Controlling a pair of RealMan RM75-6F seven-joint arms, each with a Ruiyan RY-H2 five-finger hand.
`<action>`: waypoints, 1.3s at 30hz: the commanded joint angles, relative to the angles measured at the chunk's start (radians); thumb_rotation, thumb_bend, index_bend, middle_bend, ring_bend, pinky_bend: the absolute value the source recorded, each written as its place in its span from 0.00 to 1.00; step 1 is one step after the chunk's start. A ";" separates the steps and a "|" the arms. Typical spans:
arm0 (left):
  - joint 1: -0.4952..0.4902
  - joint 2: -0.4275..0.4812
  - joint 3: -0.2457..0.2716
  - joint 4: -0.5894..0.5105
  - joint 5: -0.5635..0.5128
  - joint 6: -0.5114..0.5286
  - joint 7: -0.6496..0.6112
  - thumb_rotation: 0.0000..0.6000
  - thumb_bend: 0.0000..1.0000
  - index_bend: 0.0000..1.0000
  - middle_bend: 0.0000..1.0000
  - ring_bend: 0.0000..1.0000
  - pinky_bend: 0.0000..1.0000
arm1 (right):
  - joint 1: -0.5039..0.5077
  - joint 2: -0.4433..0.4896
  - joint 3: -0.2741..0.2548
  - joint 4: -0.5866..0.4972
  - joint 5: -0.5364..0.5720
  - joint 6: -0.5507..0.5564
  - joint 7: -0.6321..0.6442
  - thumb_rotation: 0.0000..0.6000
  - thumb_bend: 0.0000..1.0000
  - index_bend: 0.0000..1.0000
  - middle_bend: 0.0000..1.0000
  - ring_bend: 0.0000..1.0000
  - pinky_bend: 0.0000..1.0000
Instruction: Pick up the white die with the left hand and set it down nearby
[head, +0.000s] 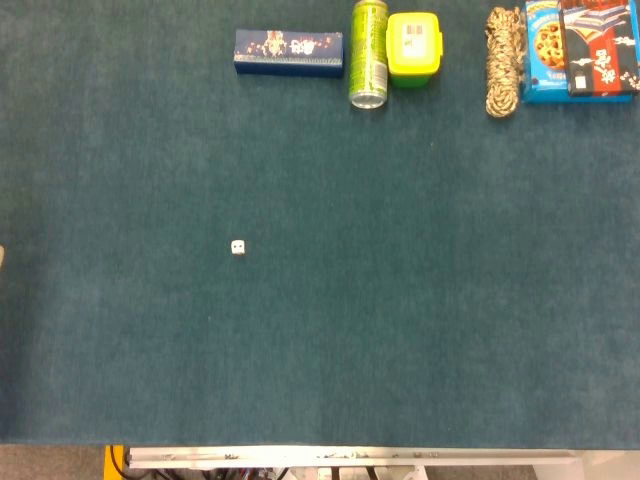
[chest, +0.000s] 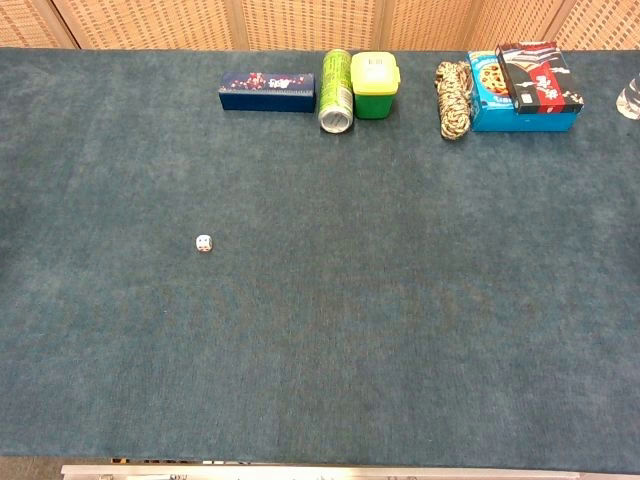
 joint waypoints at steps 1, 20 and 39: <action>-0.001 -0.001 -0.001 0.002 -0.007 -0.005 0.003 1.00 0.27 0.29 0.20 0.22 0.38 | 0.001 0.000 0.001 0.000 0.003 -0.002 0.000 1.00 0.39 0.24 0.37 0.29 0.37; -0.058 0.046 0.098 -0.098 0.186 -0.086 0.030 1.00 0.27 0.33 0.34 0.31 0.48 | 0.016 -0.005 0.010 0.003 0.013 -0.019 0.042 1.00 0.39 0.26 0.37 0.29 0.37; -0.402 0.252 0.110 -0.391 0.024 -0.705 0.025 1.00 0.98 0.28 1.00 0.99 0.99 | 0.009 0.004 0.016 0.008 0.028 -0.007 0.060 1.00 0.39 0.26 0.37 0.29 0.37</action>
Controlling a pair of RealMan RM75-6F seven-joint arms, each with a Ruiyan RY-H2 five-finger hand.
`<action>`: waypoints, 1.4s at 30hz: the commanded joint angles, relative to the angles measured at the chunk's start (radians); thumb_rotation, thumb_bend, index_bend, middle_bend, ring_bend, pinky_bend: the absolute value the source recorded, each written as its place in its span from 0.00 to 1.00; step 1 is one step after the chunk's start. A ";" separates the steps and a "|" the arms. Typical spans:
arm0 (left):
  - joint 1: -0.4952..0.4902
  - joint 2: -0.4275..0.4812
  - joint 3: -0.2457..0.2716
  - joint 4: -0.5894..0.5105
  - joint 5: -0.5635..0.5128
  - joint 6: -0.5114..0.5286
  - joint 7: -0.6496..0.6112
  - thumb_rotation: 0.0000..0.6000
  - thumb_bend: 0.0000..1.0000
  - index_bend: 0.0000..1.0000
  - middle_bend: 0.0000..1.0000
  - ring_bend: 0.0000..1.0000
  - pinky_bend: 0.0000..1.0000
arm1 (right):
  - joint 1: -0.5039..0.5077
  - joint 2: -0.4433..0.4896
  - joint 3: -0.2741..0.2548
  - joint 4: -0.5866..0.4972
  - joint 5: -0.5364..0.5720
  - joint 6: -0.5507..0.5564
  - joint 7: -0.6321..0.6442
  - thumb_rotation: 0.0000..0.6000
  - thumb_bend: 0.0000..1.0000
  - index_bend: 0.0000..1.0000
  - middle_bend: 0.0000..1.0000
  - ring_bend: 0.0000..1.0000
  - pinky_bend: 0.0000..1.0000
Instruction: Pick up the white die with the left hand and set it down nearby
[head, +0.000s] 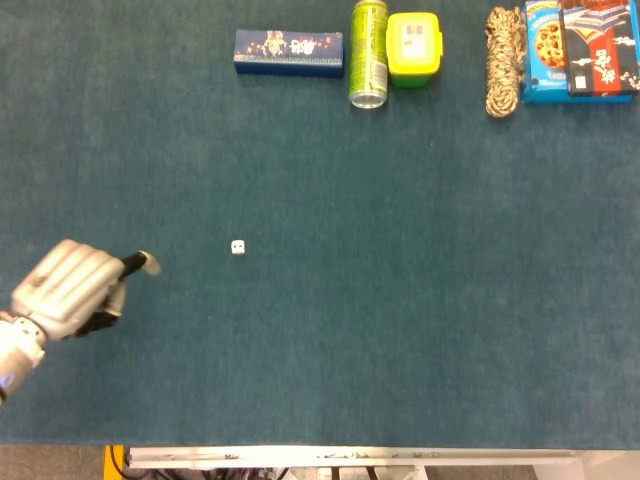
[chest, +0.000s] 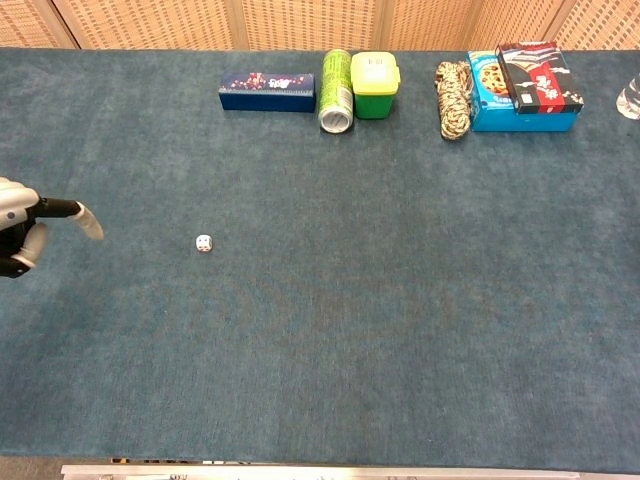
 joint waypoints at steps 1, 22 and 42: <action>-0.089 0.018 -0.014 -0.049 -0.088 -0.122 0.026 1.00 0.99 0.28 1.00 0.99 0.99 | -0.002 0.003 0.001 -0.001 0.002 0.003 0.004 1.00 0.39 0.26 0.37 0.29 0.37; -0.381 -0.186 -0.001 0.027 -0.564 -0.291 0.259 1.00 1.00 0.29 1.00 1.00 1.00 | -0.023 0.035 0.016 -0.018 0.008 0.045 0.043 1.00 0.39 0.27 0.37 0.29 0.37; -0.489 -0.317 0.049 0.082 -0.740 -0.203 0.327 1.00 1.00 0.26 1.00 1.00 1.00 | -0.055 0.068 0.042 -0.036 0.020 0.108 0.085 1.00 0.40 0.27 0.37 0.29 0.37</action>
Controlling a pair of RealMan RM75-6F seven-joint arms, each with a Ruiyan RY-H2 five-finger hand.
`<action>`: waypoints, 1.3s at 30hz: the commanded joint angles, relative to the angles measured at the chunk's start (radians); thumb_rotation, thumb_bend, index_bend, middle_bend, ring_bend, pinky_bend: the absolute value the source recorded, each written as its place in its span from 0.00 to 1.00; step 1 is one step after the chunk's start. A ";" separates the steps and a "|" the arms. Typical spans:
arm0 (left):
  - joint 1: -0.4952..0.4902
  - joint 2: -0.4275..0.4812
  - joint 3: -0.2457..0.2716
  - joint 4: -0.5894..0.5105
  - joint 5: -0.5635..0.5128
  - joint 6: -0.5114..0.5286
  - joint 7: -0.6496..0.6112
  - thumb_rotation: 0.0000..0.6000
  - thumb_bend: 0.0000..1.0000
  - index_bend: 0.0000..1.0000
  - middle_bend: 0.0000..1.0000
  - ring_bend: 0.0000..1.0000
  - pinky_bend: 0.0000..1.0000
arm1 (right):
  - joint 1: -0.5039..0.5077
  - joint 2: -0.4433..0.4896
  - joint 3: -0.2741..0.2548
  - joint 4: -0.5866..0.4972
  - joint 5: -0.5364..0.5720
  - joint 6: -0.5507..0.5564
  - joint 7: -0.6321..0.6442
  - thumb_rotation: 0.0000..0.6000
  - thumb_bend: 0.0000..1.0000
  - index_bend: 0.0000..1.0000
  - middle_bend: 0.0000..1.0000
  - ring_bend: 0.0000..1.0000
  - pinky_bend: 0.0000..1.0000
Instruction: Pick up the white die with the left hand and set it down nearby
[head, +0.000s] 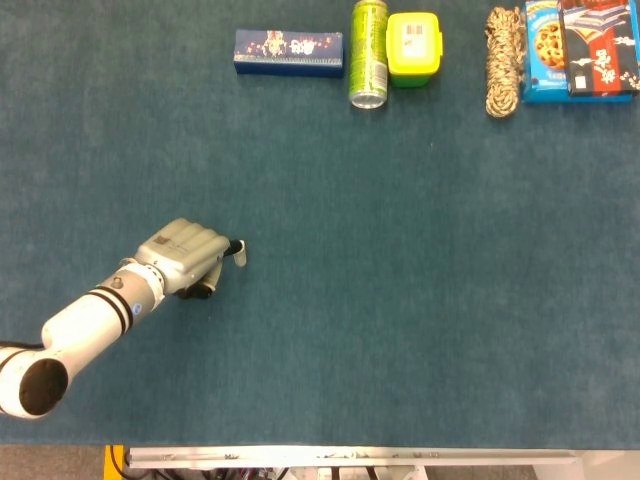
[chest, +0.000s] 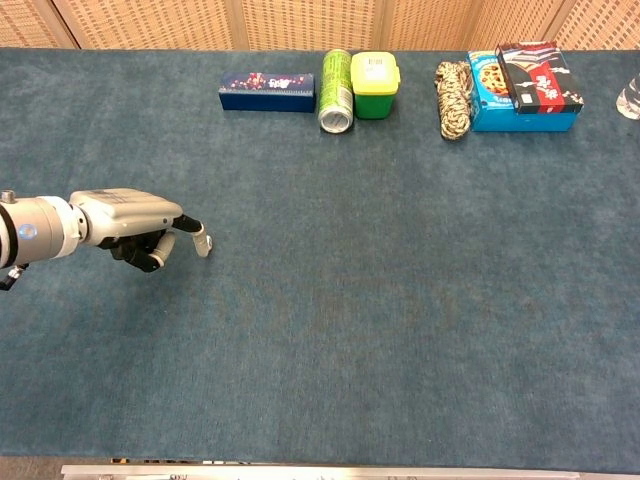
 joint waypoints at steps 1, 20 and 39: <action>-0.008 -0.009 0.007 0.007 -0.010 0.008 0.002 1.00 1.00 0.26 1.00 1.00 1.00 | -0.002 0.002 0.001 0.000 0.000 0.002 0.002 1.00 0.40 0.27 0.37 0.29 0.37; -0.032 -0.035 0.032 0.042 -0.035 0.035 -0.017 1.00 1.00 0.26 1.00 1.00 1.00 | 0.001 0.000 0.000 -0.002 -0.004 -0.010 -0.008 1.00 0.40 0.27 0.37 0.29 0.37; -0.034 -0.035 0.037 0.068 -0.047 0.060 -0.031 1.00 1.00 0.26 1.00 1.00 1.00 | 0.007 -0.005 -0.001 -0.002 -0.001 -0.025 -0.025 1.00 0.40 0.27 0.37 0.29 0.37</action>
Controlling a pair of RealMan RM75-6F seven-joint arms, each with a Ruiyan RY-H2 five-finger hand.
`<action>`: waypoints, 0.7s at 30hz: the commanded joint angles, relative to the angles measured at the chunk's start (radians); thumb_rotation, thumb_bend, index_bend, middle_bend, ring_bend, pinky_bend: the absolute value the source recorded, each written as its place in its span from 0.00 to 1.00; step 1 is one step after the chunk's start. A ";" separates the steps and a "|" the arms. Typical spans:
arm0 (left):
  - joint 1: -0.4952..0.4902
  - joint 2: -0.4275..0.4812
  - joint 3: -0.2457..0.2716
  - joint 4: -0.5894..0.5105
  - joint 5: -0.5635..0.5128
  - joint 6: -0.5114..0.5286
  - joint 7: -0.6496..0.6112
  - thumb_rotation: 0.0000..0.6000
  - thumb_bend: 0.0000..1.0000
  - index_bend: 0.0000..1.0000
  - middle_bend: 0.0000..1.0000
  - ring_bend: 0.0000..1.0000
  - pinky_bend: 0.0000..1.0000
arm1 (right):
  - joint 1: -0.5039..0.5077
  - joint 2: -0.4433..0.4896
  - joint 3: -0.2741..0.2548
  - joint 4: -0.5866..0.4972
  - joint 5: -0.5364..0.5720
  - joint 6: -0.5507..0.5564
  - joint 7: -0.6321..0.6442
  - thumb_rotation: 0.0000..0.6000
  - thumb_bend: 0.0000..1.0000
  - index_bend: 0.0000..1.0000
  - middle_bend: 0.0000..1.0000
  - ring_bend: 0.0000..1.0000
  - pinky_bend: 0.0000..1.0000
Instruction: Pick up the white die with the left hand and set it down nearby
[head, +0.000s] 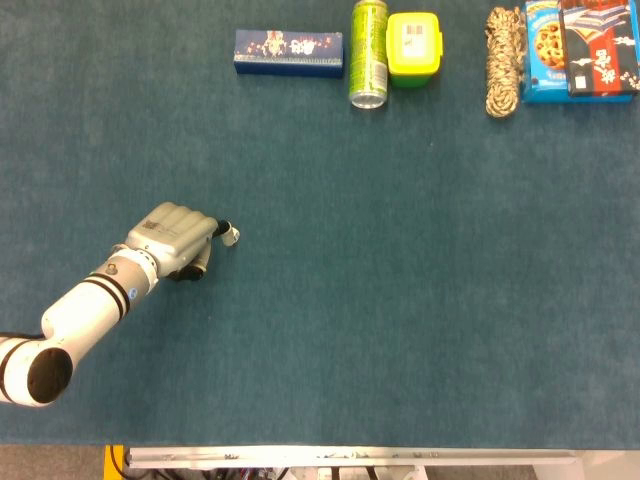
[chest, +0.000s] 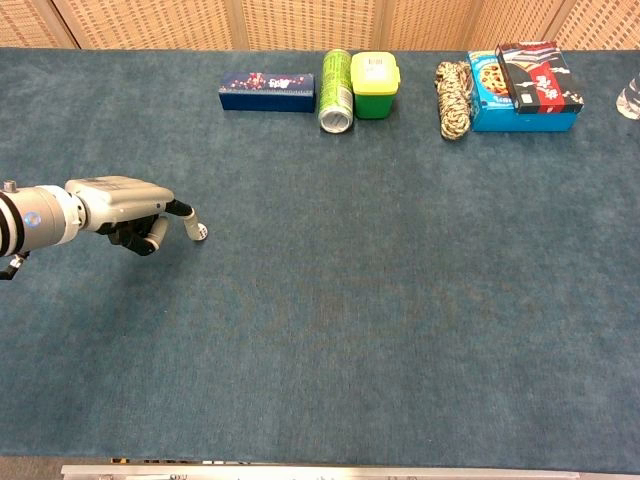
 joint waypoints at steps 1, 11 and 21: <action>-0.001 0.000 0.000 0.000 0.000 0.001 0.000 1.00 1.00 0.26 1.00 1.00 1.00 | 0.001 -0.001 0.000 0.000 0.001 -0.002 -0.002 1.00 0.40 0.27 0.37 0.29 0.37; -0.010 -0.012 -0.007 0.015 -0.007 0.004 0.003 1.00 1.00 0.26 1.00 1.00 1.00 | 0.002 -0.002 0.000 -0.001 0.002 -0.005 -0.005 1.00 0.40 0.27 0.37 0.29 0.37; -0.008 -0.040 -0.019 0.041 -0.008 0.035 0.014 1.00 1.00 0.26 1.00 1.00 1.00 | 0.002 -0.001 0.002 -0.001 0.004 -0.004 -0.002 1.00 0.40 0.27 0.37 0.29 0.37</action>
